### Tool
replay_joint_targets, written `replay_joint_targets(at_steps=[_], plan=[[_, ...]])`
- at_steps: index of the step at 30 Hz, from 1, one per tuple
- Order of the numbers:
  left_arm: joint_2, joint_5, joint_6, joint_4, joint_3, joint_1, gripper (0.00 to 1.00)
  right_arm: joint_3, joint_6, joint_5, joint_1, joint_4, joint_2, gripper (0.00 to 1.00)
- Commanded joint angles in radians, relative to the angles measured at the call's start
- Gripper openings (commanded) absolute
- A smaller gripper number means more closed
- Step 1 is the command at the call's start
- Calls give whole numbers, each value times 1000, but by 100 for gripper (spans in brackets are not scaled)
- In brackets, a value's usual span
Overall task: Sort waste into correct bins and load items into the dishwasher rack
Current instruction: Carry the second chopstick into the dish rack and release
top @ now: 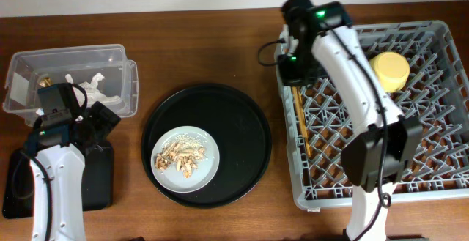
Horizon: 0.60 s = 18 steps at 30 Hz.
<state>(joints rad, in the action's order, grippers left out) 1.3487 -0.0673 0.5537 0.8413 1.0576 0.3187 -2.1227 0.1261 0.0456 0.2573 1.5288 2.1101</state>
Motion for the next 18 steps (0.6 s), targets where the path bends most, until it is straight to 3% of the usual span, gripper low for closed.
replay_joint_targets(at_steps=[1, 3, 4, 5, 6, 7, 12, 14, 18], plan=[[0, -5, -9, -2, 14, 5, 99, 36, -124, 5, -35, 10, -5, 4], [0, -5, -9, -2, 14, 5, 99, 72, -126, 6, -47, -7, -5, 8], [0, -5, -9, -2, 14, 5, 99, 90, -126, 6, -50, -19, -5, 21], [0, -5, -9, -2, 14, 5, 99, 103, -126, 6, -50, -27, -5, 26], [0, -5, -9, -2, 14, 5, 99, 122, -124, 6, -50, -38, -5, 40], [0, -5, -9, -2, 14, 5, 99, 127, -113, 6, -49, -40, -5, 47], [0, -5, -9, -2, 14, 5, 99, 126, -58, 74, -47, -28, -11, 57], [0, -5, -9, -2, 14, 5, 99, 126, -53, 141, -47, -21, -21, 72], [0, -5, -9, -2, 14, 5, 99, 87, 60, 159, -66, -8, -97, 81]])
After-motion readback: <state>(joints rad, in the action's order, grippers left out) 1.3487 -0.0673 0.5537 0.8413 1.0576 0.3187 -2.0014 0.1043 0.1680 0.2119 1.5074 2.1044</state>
